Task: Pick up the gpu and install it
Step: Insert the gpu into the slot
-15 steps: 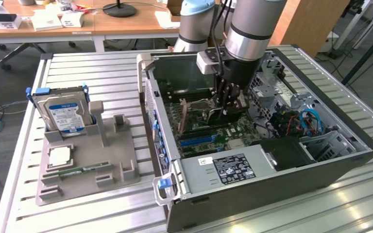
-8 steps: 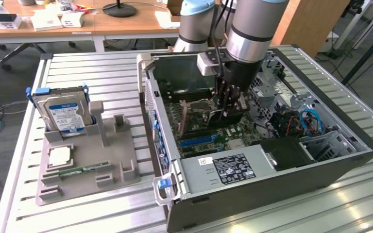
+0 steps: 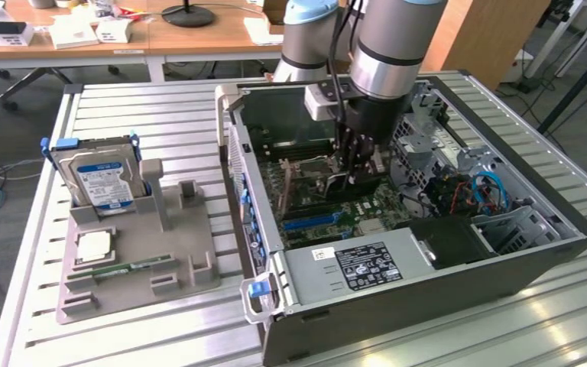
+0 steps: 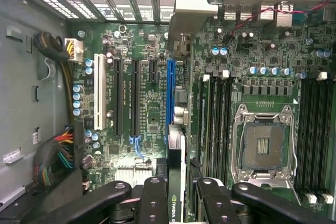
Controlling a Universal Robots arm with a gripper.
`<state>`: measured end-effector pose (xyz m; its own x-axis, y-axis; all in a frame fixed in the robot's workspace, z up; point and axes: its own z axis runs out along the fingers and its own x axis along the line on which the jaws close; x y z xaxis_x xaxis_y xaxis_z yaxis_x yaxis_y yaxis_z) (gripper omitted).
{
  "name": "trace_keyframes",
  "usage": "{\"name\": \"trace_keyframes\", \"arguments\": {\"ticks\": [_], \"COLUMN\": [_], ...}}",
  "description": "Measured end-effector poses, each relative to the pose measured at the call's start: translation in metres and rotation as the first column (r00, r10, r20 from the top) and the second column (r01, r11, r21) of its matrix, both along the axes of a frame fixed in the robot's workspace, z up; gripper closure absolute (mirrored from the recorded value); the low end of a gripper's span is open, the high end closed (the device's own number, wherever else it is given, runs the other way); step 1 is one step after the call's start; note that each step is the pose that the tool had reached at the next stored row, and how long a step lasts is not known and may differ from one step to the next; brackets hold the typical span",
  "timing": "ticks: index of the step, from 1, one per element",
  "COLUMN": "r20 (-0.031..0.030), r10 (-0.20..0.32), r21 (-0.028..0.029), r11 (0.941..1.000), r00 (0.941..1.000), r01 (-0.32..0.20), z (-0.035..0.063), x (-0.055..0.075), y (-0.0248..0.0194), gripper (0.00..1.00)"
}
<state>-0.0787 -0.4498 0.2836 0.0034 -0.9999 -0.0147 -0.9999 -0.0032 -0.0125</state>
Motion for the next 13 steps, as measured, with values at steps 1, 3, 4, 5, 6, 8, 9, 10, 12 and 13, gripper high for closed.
{"name": "trace_keyframes", "arguments": {"ticks": [1,3,4,5,6,8,9,10,12,13], "r20": [0.0018,0.0044,0.0053,0.0063,0.0071,0.0083,0.0084,0.0084,0.0084,0.0085], "r10": [0.0,0.0,0.0,0.0,0.0,0.0,0.0,0.0,0.0,0.0], "r21": [0.0,0.0001,0.0,-0.0001,0.0001,0.0002,0.0,-0.0001,0.0,0.0], "r11": [1.0,1.0,1.0,1.0,1.0,1.0,1.0,1.0,1.0,1.0], "r00": [1.0,1.0,1.0,1.0,1.0,1.0,1.0,1.0,1.0,1.0], "r01": [0.0,0.0,0.0,0.0,0.0,0.0,0.0,0.0,0.0,0.0], "z": [0.0,0.0,0.0,0.0,-0.0001,-0.0005,-0.0006,-0.0007,-0.0008,-0.0008], "x": [-0.0008,-0.0018,-0.0022,-0.0026,-0.003,-0.0037,-0.0039,-0.004,-0.0041,-0.0041], "y": [0.0001,0.0001,0.0,0.0,0.0,0.0,0.0,0.0,0.0,0.0], "gripper": [0.74,0.74,0.74,0.74,0.74,0.74,0.74,0.74,0.74,0.74]}}
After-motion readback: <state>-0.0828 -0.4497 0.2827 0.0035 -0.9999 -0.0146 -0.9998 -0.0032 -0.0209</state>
